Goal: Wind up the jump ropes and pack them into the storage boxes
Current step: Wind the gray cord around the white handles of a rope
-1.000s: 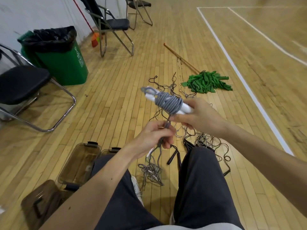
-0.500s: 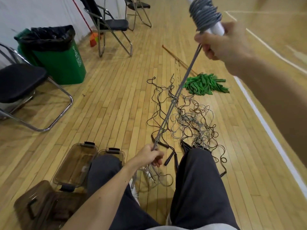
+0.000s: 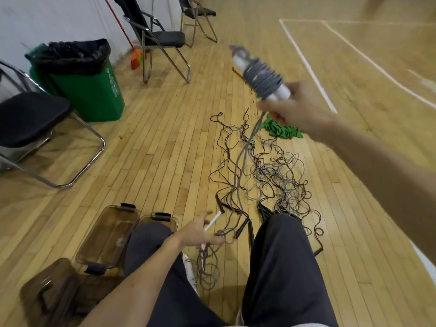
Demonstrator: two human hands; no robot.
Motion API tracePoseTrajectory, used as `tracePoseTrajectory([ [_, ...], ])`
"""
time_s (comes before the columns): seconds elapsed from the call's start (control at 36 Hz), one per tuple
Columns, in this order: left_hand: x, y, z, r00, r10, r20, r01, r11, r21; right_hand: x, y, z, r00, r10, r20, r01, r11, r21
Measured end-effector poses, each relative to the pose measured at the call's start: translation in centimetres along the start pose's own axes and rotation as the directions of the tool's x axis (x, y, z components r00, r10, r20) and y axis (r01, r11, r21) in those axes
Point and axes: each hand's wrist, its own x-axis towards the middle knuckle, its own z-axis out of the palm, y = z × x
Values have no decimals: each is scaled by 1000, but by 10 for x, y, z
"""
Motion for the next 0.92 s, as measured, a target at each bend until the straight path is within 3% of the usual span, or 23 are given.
tracePoseTrajectory([
  [0.19,-18,102,-6,907,350,-233,-382,917,-112,-39,5,39,973,-51,224,54,998,-7],
  [0.28,-29,144,-2,788,517,-334,-596,776,-206,-42,7,42,972,-60,228,63,998,-6],
  [0.33,-39,162,1,738,536,-410,-668,666,-332,-42,10,39,974,-46,224,51,999,-16],
  [0.39,-49,172,3,745,491,-451,-661,635,-401,-40,15,33,975,-19,223,30,999,-46],
  [0.5,-55,168,2,794,451,-408,-600,691,-403,-37,34,20,972,63,226,-47,996,-74],
  [0.67,-62,164,-5,857,414,-307,-496,825,-270,-33,62,22,966,73,249,21,936,-353],
  [0.92,-73,172,-16,894,366,-258,-325,927,188,-36,78,36,952,127,277,109,708,-697],
])
